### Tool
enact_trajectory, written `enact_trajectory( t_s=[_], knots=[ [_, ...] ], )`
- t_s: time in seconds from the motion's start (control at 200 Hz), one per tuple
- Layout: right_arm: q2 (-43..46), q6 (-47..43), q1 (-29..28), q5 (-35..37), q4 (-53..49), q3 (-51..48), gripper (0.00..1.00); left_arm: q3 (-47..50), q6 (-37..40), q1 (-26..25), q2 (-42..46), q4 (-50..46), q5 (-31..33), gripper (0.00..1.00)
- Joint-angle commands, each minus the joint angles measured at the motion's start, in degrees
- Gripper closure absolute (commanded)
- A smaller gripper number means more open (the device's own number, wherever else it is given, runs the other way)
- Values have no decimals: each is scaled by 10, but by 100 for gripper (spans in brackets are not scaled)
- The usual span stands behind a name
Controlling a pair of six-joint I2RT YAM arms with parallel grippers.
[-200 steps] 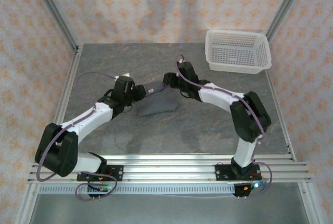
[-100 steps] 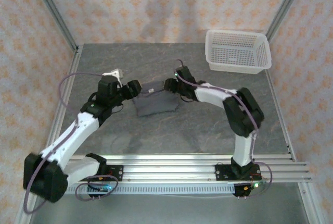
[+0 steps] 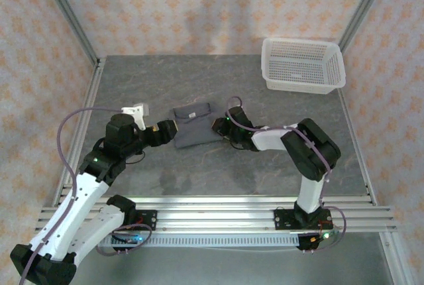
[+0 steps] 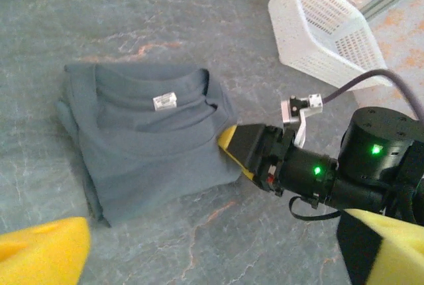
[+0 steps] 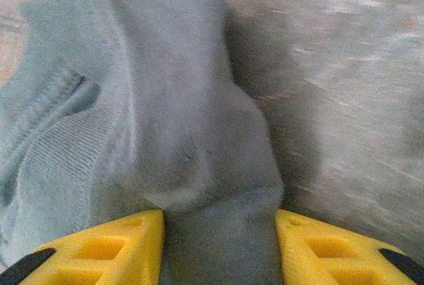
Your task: Fold the inside-out t-shirt
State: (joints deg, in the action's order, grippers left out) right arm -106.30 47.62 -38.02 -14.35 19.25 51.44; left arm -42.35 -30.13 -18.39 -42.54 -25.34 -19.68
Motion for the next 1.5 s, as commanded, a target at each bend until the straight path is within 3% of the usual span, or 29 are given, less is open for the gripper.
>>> enact_trajectory(
  t_s=[0.0,0.235,0.395,0.46,0.555,0.641,0.841,0.986,1.096,1.221,1.496],
  knots=[
    [-48,45,-35,-12,58,54,63,14,-20,-2,6,-28,9,0],
    [-187,95,-109,20,75,225,64,33,-106,9,2,-66,132,2],
    [-308,65,-114,-19,-12,440,54,65,-179,35,-15,-43,157,6],
    [-312,56,-110,-42,-23,474,49,74,-198,48,-22,-32,176,8],
    [-236,33,-94,-28,-10,412,42,85,-220,71,-41,-3,192,10],
    [-129,12,-70,-15,6,307,39,97,-253,104,-76,55,156,12],
    [158,-43,-28,57,-42,61,35,70,-299,147,-229,180,129,18],
    [309,-80,-27,104,-116,-21,34,38,-324,167,-354,274,132,22],
    [404,-96,-26,158,-165,-61,34,16,-319,171,-415,321,174,25],
    [450,-102,-22,194,-182,-81,34,-1,-332,190,-479,369,194,40],
    [440,-108,-21,218,-215,-55,34,-126,-339,234,-621,399,170,51]
  ],
)
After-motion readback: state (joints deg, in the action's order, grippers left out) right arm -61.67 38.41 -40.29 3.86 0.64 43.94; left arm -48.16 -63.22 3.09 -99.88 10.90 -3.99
